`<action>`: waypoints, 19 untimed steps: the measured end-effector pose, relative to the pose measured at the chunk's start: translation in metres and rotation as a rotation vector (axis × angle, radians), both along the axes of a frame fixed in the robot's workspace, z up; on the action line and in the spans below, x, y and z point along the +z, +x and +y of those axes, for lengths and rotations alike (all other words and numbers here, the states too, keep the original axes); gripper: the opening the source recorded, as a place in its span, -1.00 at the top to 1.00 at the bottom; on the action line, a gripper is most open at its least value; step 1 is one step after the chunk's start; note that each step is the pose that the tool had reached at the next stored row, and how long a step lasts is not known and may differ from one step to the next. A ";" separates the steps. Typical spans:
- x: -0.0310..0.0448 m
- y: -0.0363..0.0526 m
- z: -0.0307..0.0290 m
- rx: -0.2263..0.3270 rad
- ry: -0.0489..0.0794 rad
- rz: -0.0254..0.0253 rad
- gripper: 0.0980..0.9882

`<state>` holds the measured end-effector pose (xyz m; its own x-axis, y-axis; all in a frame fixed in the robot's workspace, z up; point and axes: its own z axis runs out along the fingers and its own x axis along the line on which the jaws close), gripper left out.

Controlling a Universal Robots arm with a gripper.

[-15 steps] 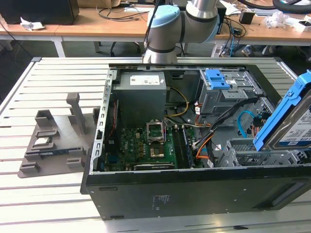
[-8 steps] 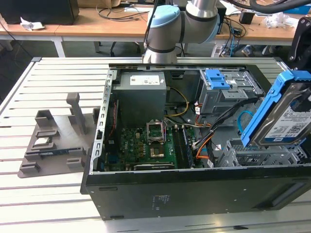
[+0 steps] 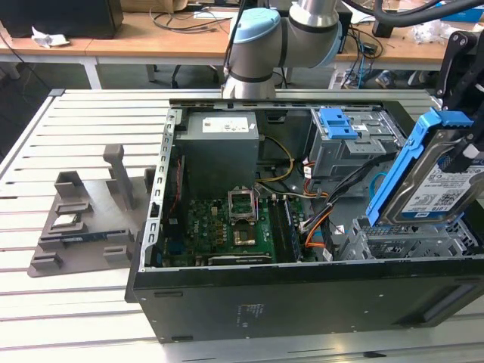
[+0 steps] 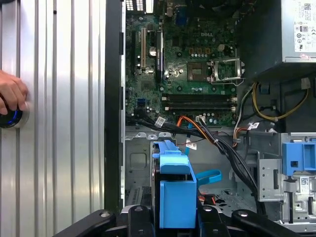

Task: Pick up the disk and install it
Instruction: 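Pick up the disk, then insert the disk into the insertion slot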

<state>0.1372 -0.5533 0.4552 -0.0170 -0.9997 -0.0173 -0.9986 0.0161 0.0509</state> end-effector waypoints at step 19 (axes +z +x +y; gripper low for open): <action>-0.0153 0.0000 0.0000 0.000 0.023 0.0001 0.40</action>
